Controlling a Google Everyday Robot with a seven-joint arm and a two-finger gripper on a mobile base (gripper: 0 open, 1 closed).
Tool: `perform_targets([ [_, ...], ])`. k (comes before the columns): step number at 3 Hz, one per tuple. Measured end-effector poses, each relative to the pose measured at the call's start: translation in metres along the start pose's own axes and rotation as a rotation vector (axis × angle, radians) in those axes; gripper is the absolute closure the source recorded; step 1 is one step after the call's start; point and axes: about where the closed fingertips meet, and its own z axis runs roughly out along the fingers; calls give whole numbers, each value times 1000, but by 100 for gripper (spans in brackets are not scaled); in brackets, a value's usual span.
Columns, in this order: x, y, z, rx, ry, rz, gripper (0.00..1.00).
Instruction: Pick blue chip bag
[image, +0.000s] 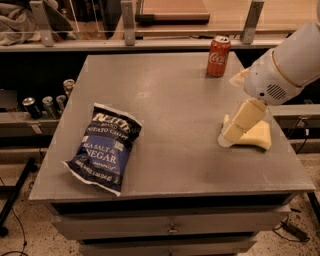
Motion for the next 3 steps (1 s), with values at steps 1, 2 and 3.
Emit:
perform_targets([
  [1,-11,6,4,-52,-89,-30,0],
  [2,-49,24,10,-169,-250,-128,0],
  [3,-83,47,13,-259,-360,-213,0],
])
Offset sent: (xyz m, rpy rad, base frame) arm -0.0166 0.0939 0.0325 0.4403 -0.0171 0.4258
